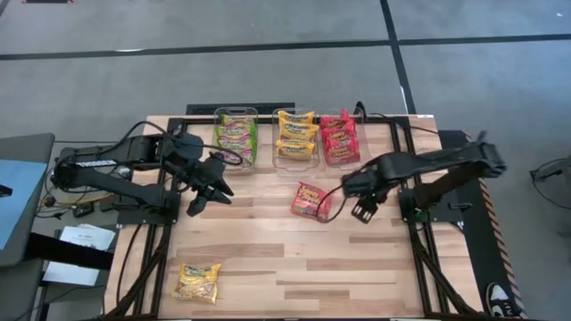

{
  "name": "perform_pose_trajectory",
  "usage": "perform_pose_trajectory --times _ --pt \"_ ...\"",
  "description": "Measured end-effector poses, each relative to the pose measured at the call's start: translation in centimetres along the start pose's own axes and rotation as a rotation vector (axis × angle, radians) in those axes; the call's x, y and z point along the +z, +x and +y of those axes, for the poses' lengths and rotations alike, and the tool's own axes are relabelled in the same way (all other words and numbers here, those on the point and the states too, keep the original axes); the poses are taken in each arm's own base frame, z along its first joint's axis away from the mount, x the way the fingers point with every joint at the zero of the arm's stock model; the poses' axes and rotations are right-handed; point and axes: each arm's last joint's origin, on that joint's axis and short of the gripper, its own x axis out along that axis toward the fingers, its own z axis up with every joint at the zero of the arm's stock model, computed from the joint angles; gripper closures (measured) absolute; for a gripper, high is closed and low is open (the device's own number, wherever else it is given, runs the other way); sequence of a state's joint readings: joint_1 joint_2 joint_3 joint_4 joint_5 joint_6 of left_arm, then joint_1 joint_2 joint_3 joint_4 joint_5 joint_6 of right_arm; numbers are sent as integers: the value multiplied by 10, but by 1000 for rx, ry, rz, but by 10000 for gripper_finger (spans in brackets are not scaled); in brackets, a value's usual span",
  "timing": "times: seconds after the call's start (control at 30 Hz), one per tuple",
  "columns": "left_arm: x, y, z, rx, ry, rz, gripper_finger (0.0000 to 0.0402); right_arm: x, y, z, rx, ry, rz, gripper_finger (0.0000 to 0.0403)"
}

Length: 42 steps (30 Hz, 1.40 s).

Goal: Sort Maruchan noodles
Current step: Put the red noodle pack into the right transparent bin

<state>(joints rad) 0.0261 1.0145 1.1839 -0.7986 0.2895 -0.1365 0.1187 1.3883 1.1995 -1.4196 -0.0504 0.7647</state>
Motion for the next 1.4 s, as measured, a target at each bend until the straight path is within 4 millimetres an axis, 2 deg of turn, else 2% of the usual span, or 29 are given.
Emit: perform_pose_trajectory --times 0.13,0.27,0.53,0.83,1.0,1.23,1.33,1.4 --pt "0 0 2 56 2 -8 294 -15 8 -23 153 110 -146 210" --pt "0 0 3 93 2 -13 294 -25 19 -37 304 207 -270 210" --pt "0 0 3 94 2 -13 294 -25 40 -41 393 218 -359 201" --pt "1 0 3 113 2 -17 294 7 58 -20 383 126 -403 146" --pt "1 0 4 122 0 -18 294 30 72 -10 375 37 -453 143" --pt "1 -1 8 137 -11 -23 294 53 93 -12 348 158 -411 143" --pt "1 -2 8 142 -14 -25 294 61 96 -9 372 175 -434 143" --pt "1 -2 9 144 -16 -25 294 66 90 -4 388 150 -459 143"
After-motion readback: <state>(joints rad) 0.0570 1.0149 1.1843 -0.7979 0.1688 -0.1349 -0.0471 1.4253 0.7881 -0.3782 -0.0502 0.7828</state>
